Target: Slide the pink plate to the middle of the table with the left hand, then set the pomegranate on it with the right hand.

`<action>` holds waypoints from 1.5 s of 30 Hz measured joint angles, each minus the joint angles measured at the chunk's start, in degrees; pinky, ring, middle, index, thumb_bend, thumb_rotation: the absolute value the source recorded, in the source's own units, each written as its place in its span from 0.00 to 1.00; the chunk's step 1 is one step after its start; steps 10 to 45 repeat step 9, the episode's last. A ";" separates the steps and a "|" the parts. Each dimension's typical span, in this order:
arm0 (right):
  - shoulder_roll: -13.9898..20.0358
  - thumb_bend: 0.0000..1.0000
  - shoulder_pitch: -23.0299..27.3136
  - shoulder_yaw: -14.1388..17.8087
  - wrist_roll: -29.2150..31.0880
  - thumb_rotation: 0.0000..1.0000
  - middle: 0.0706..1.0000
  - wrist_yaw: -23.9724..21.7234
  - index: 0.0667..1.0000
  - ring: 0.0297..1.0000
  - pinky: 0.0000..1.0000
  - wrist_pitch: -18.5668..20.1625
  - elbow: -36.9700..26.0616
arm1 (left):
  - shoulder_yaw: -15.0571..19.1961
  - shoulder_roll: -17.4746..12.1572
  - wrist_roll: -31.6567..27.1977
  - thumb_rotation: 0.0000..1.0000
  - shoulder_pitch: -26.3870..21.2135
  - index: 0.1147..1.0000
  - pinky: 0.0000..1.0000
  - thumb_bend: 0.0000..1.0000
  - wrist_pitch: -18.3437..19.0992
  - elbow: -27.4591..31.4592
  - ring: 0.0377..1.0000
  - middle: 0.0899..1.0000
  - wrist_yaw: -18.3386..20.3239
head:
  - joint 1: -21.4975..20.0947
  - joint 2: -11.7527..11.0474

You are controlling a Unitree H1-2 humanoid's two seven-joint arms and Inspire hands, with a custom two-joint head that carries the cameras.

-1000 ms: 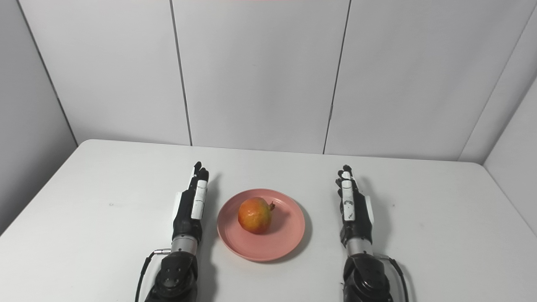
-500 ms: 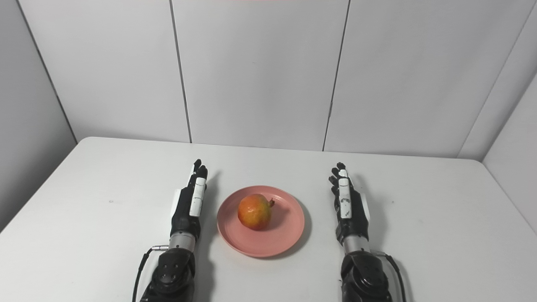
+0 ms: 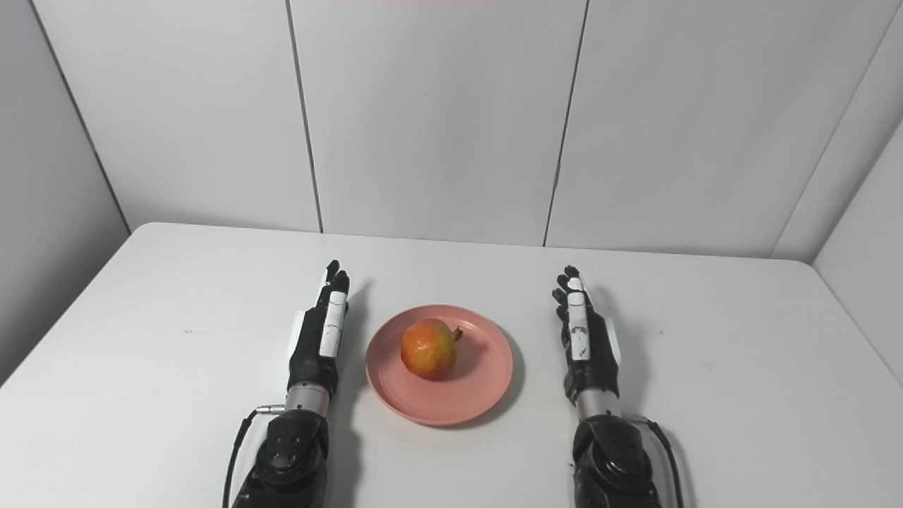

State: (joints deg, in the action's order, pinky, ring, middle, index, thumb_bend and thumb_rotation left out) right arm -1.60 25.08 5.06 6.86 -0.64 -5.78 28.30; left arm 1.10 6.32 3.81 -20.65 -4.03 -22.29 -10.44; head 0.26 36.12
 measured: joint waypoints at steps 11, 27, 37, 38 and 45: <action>-0.03 0.87 0.00 0.07 0.01 1.00 0.95 0.01 0.94 0.95 1.00 -0.03 0.01 | 0.02 0.00 -0.02 1.00 0.15 1.00 1.00 0.93 0.64 0.38 1.00 1.00 0.00 | -0.09 -0.09; -0.03 0.87 0.00 0.07 0.01 1.00 0.95 0.01 0.94 0.95 1.00 -0.03 0.01 | 0.02 0.00 -0.02 1.00 0.15 1.00 1.00 0.93 0.64 0.38 1.00 1.00 0.00 | -0.09 -0.09; -0.03 0.87 0.00 0.07 0.01 1.00 0.95 0.01 0.94 0.95 1.00 -0.03 0.01 | 0.02 0.00 -0.02 1.00 0.15 1.00 1.00 0.93 0.64 0.38 1.00 1.00 0.00 | -0.09 -0.09; -0.03 0.87 0.00 0.07 0.01 1.00 0.95 0.01 0.94 0.95 1.00 -0.03 0.01 | 0.02 0.00 -0.02 1.00 0.15 1.00 1.00 0.93 0.64 0.38 1.00 1.00 0.00 | -0.09 -0.09; -0.03 0.87 0.00 0.07 0.01 1.00 0.95 0.01 0.94 0.95 1.00 -0.03 0.01 | 0.02 0.00 -0.02 1.00 0.15 1.00 1.00 0.93 0.64 0.38 1.00 1.00 0.00 | -0.09 -0.09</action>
